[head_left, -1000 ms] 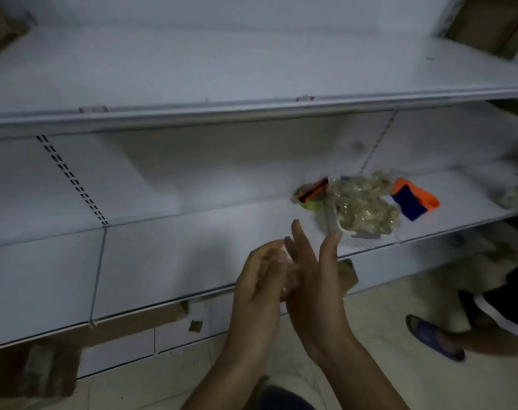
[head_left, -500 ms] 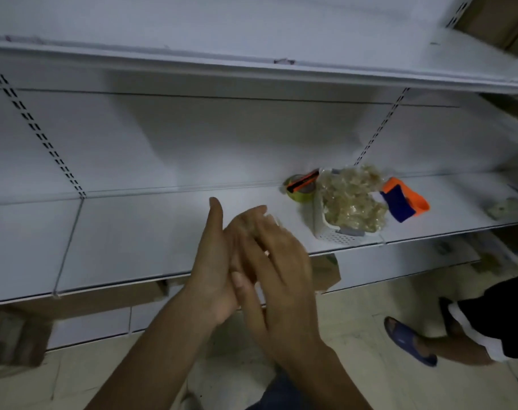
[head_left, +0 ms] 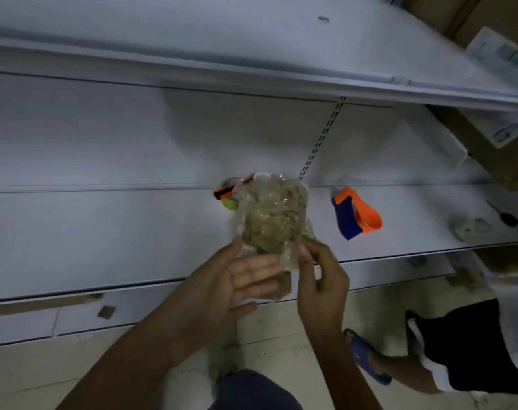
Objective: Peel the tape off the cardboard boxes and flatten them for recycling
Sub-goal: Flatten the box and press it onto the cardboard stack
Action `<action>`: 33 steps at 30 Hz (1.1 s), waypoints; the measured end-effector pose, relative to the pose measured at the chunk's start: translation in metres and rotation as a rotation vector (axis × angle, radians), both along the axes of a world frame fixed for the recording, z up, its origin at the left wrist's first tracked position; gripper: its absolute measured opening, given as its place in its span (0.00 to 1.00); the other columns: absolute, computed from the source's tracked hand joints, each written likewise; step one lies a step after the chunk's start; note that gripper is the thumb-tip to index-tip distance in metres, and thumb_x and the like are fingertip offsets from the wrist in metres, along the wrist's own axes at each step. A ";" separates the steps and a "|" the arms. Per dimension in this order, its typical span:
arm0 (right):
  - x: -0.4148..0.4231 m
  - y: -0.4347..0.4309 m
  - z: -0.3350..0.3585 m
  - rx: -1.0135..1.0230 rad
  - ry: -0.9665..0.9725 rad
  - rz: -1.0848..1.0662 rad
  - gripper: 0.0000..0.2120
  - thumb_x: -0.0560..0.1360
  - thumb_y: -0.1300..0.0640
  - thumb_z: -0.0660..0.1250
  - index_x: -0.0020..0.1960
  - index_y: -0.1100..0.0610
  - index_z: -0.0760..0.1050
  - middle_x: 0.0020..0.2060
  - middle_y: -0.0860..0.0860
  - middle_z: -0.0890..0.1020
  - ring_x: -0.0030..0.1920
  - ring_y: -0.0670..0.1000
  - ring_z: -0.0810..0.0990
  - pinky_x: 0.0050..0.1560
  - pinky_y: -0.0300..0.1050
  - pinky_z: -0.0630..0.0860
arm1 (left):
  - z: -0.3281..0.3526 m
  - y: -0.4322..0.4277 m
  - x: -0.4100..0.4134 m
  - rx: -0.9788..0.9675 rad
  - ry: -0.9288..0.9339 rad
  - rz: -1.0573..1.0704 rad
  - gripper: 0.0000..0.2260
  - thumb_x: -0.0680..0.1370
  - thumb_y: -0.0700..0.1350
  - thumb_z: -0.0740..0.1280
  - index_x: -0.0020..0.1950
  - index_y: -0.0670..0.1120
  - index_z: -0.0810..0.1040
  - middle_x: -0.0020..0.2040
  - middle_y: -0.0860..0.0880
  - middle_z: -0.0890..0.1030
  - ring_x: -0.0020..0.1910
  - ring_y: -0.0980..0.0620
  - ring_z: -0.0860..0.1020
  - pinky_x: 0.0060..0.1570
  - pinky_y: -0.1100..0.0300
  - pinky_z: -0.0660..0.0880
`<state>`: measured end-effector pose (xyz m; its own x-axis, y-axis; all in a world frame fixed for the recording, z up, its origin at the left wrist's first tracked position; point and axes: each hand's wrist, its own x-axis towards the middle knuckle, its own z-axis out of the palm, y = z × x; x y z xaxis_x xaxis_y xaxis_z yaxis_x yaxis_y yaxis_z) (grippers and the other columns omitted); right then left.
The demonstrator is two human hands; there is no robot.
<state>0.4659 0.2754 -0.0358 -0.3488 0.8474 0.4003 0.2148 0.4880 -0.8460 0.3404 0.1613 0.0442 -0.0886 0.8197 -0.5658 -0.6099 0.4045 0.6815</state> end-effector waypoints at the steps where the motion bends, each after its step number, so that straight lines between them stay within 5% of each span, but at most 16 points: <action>1: 0.003 0.018 -0.002 -0.093 0.060 -0.060 0.05 0.78 0.57 0.64 0.52 0.55 0.78 0.50 0.52 0.78 0.47 0.37 0.77 0.41 0.27 0.72 | 0.002 0.011 0.005 -0.014 0.022 0.048 0.27 0.71 0.62 0.54 0.61 0.50 0.77 0.56 0.51 0.83 0.56 0.55 0.80 0.58 0.57 0.70; 6: -0.001 0.126 -0.044 -0.322 -0.066 -0.185 0.08 0.78 0.58 0.66 0.52 0.59 0.82 0.45 0.54 0.83 0.44 0.46 0.80 0.44 0.30 0.71 | -0.001 0.052 0.015 -0.074 0.131 0.301 0.16 0.79 0.55 0.55 0.56 0.51 0.79 0.51 0.51 0.85 0.49 0.55 0.83 0.52 0.58 0.73; 10: -0.024 0.173 -0.070 -0.341 -0.189 -0.171 0.09 0.78 0.60 0.64 0.46 0.62 0.82 0.37 0.55 0.83 0.38 0.53 0.81 0.39 0.41 0.74 | -0.010 0.063 0.019 -0.142 0.193 0.340 0.15 0.80 0.53 0.56 0.56 0.51 0.79 0.50 0.52 0.85 0.50 0.54 0.83 0.57 0.57 0.72; 13: -0.042 0.186 -0.084 -0.298 -0.455 -0.110 0.12 0.79 0.54 0.62 0.42 0.59 0.79 0.34 0.54 0.80 0.33 0.52 0.77 0.32 0.41 0.69 | -0.022 0.061 0.021 -0.217 0.326 0.309 0.13 0.81 0.52 0.56 0.57 0.51 0.79 0.51 0.52 0.85 0.52 0.53 0.82 0.61 0.54 0.72; 17: -0.056 0.190 -0.093 -0.339 -0.628 -0.043 0.12 0.77 0.56 0.64 0.58 0.58 0.68 0.43 0.52 0.78 0.41 0.52 0.76 0.42 0.47 0.73 | -0.030 0.057 0.016 -0.261 0.478 0.275 0.12 0.79 0.51 0.58 0.57 0.50 0.77 0.54 0.50 0.82 0.55 0.50 0.80 0.64 0.51 0.70; 20: -0.058 0.188 -0.095 -0.115 -0.764 -0.009 0.05 0.77 0.56 0.62 0.50 0.57 0.74 0.41 0.51 0.76 0.45 0.53 0.77 0.49 0.44 0.68 | -0.031 0.057 0.012 -0.270 0.507 0.270 0.12 0.80 0.50 0.58 0.58 0.49 0.76 0.55 0.49 0.82 0.56 0.49 0.79 0.64 0.51 0.69; 23: -0.054 0.188 -0.101 0.057 -0.890 0.012 0.12 0.80 0.55 0.58 0.50 0.57 0.79 0.44 0.54 0.80 0.53 0.55 0.76 0.58 0.48 0.65 | -0.034 0.058 0.013 -0.267 0.535 0.251 0.12 0.80 0.49 0.57 0.59 0.48 0.76 0.56 0.49 0.81 0.56 0.50 0.79 0.64 0.51 0.69; 28: -0.035 0.199 -0.104 -0.462 -0.422 0.182 0.09 0.81 0.57 0.57 0.47 0.54 0.75 0.45 0.52 0.80 0.48 0.53 0.79 0.55 0.50 0.78 | -0.036 0.066 0.018 -0.201 0.549 0.205 0.10 0.81 0.49 0.57 0.56 0.50 0.76 0.54 0.51 0.81 0.54 0.53 0.79 0.57 0.59 0.72; 31: -0.026 0.194 -0.092 -0.482 -0.263 0.164 0.05 0.80 0.64 0.60 0.51 0.59 0.74 0.46 0.48 0.78 0.47 0.42 0.77 0.49 0.31 0.74 | -0.036 0.072 0.022 -0.149 0.559 0.200 0.08 0.81 0.48 0.58 0.53 0.52 0.76 0.52 0.53 0.82 0.51 0.56 0.80 0.49 0.67 0.74; 33: -0.020 0.190 -0.085 -0.483 -0.189 0.078 0.08 0.81 0.61 0.59 0.54 0.62 0.75 0.47 0.47 0.77 0.48 0.42 0.76 0.52 0.35 0.73 | -0.037 0.074 0.023 -0.110 0.582 0.201 0.08 0.81 0.48 0.58 0.53 0.53 0.77 0.52 0.54 0.82 0.49 0.58 0.81 0.44 0.72 0.74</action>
<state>0.4457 0.4652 -0.1208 -0.4462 0.8887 -0.1053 0.3638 0.0726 -0.9286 0.3638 0.2351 0.0073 -0.5544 0.6946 -0.4585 -0.2227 0.4070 0.8859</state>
